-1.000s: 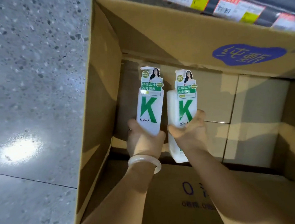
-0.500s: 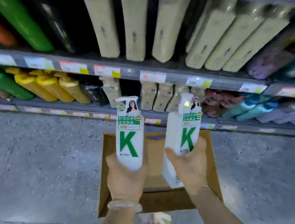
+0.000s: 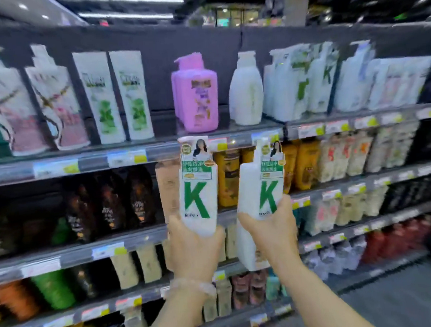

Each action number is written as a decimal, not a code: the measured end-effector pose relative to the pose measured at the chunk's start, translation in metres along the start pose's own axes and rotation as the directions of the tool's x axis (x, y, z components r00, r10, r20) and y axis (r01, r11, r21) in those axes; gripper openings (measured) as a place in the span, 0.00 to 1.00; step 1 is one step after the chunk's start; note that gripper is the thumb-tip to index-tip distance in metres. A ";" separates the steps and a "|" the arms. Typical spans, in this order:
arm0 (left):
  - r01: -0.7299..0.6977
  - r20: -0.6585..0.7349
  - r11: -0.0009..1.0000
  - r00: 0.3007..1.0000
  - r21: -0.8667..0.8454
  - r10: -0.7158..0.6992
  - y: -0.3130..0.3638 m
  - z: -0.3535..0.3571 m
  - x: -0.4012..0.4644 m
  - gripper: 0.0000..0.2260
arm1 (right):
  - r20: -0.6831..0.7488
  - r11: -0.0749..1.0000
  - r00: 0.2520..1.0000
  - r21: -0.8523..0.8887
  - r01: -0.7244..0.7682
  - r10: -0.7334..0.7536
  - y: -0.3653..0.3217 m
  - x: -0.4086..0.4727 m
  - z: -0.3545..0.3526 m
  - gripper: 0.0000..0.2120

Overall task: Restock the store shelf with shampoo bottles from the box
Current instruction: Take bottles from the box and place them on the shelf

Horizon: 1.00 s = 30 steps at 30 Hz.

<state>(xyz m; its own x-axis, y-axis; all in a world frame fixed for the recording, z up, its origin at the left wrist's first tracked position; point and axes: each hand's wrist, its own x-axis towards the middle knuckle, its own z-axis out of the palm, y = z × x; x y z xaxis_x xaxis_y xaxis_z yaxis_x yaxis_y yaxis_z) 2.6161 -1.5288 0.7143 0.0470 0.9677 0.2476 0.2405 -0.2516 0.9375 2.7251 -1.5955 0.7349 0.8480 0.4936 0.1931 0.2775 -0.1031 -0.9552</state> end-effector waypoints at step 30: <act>-0.119 -0.086 0.988 0.990 -0.093 0.111 0.215 0.300 -0.065 0.25 | 0.003 0.988 0.992 0.087 0.128 -0.129 0.016 0.257 -0.285 0.26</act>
<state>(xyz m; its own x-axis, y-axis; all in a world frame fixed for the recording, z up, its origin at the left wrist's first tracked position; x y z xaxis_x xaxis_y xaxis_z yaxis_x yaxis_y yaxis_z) 2.9555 -1.6408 0.8263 -0.0103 0.9288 0.3704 0.1415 -0.3653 0.9201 3.0762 -1.7161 0.8336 0.8040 0.5052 0.3136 0.3434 0.0360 -0.9385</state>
